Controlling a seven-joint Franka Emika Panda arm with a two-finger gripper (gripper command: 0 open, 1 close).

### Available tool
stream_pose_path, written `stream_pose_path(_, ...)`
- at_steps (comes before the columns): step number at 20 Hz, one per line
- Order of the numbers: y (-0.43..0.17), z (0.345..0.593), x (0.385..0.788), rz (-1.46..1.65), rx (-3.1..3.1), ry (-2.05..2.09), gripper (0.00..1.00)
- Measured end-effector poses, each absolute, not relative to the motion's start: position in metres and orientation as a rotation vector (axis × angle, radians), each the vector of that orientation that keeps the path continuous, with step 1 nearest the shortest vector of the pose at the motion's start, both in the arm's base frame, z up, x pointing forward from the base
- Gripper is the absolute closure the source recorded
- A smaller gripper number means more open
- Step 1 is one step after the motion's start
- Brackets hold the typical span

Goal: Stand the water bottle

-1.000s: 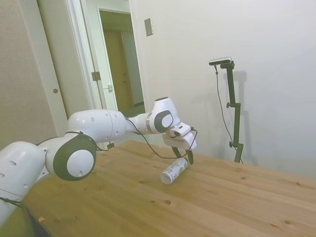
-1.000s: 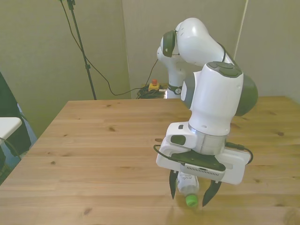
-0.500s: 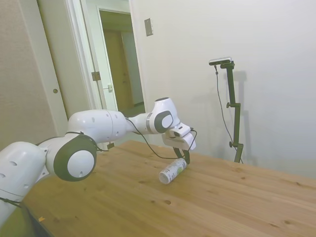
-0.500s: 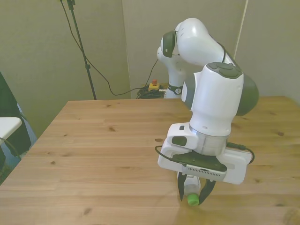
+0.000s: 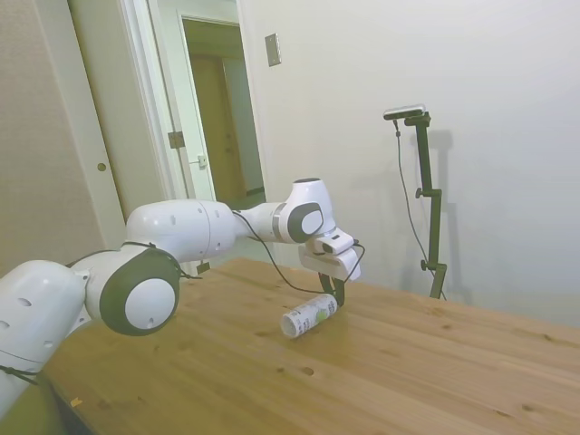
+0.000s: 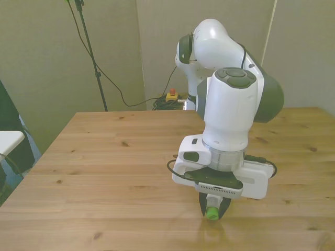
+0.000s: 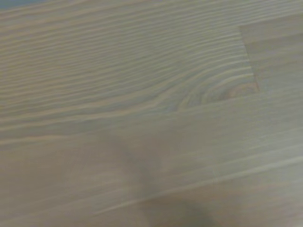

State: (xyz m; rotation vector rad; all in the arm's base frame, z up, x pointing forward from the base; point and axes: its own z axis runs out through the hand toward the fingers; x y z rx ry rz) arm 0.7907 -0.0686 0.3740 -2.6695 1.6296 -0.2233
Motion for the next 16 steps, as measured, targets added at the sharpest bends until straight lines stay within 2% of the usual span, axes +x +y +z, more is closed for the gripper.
stream_pose_path(4,-0.058,0.401,0.79,-0.239,-2.594,1.655,1.0)
stream_pose_path(9,-0.032,0.465,0.781,-0.348,-2.535,1.629,1.0)
stream_pose_path(13,-0.007,0.513,0.764,-0.618,-2.472,1.688,1.0)
stream_pose_path(16,-0.001,0.533,0.749,-0.835,-2.398,1.755,1.0)
